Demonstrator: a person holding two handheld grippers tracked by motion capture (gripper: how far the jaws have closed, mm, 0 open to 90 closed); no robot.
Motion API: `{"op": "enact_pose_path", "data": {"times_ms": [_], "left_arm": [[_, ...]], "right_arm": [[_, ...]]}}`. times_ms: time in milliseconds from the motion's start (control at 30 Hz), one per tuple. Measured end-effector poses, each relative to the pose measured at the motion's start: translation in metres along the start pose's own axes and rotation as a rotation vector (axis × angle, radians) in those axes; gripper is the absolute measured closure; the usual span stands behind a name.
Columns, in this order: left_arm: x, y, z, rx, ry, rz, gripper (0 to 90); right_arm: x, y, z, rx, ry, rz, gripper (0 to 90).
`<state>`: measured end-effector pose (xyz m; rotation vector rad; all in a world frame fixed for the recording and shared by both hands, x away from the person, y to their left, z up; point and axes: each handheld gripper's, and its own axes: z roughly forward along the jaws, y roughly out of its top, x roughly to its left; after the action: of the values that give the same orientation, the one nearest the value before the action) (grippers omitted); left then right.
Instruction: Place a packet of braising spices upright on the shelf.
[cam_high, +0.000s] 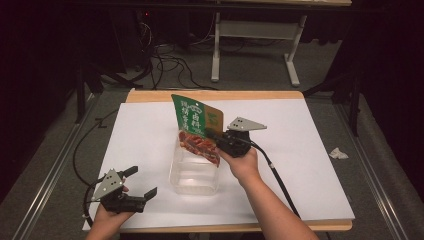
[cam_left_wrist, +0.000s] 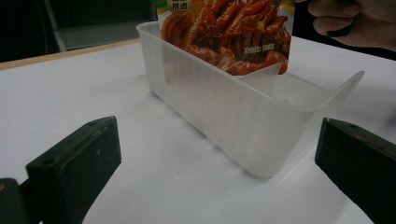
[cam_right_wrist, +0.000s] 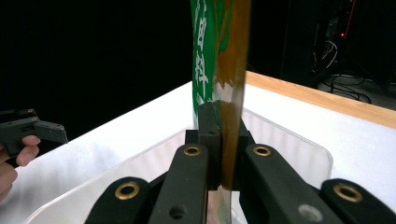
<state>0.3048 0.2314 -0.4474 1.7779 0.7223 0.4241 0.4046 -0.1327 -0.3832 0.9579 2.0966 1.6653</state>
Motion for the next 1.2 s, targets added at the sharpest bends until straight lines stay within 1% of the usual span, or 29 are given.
{"op": "enact_pose_path", "data": {"times_ms": [133,233,400,533,633,933,1067,1133,1200], "left_arm": [[0.0,0.0,0.0,-0.003,0.002,-0.004,0.9],[0.0,0.0,0.0,-0.003,0.002,-0.004,0.9],[0.0,0.0,0.0,-0.003,0.002,-0.003,0.9],[0.0,0.0,0.0,-0.005,0.004,-0.004,0.9],[0.0,0.0,0.0,-0.003,0.003,-0.002,0.9],[0.0,0.0,0.001,0.001,0.002,0.004,0.9],[0.001,-0.002,0.001,0.004,0.003,-0.001,0.9],[0.001,-0.002,0.0,0.004,0.005,-0.004,0.9],[0.001,-0.002,-0.001,0.003,0.002,-0.001,0.8]], "right_arm": [[0.0,-0.004,0.002,0.003,-0.012,-0.001,90.0],[-0.001,-0.007,0.004,0.001,-0.009,0.006,90.0],[-0.002,-0.012,0.006,0.016,-0.021,0.008,90.0],[-0.003,-0.019,0.01,0.033,-0.019,0.004,90.0],[-0.005,-0.022,0.01,0.027,-0.02,0.015,90.0],[-0.005,-0.024,0.007,0.021,-0.028,-0.003,90.0],[-0.003,-0.024,0.008,0.02,-0.026,0.002,89.8],[-0.003,-0.023,0.008,0.027,-0.027,0.005,89.0],[-0.004,-0.022,0.008,0.036,-0.032,-0.002,88.0]]}}
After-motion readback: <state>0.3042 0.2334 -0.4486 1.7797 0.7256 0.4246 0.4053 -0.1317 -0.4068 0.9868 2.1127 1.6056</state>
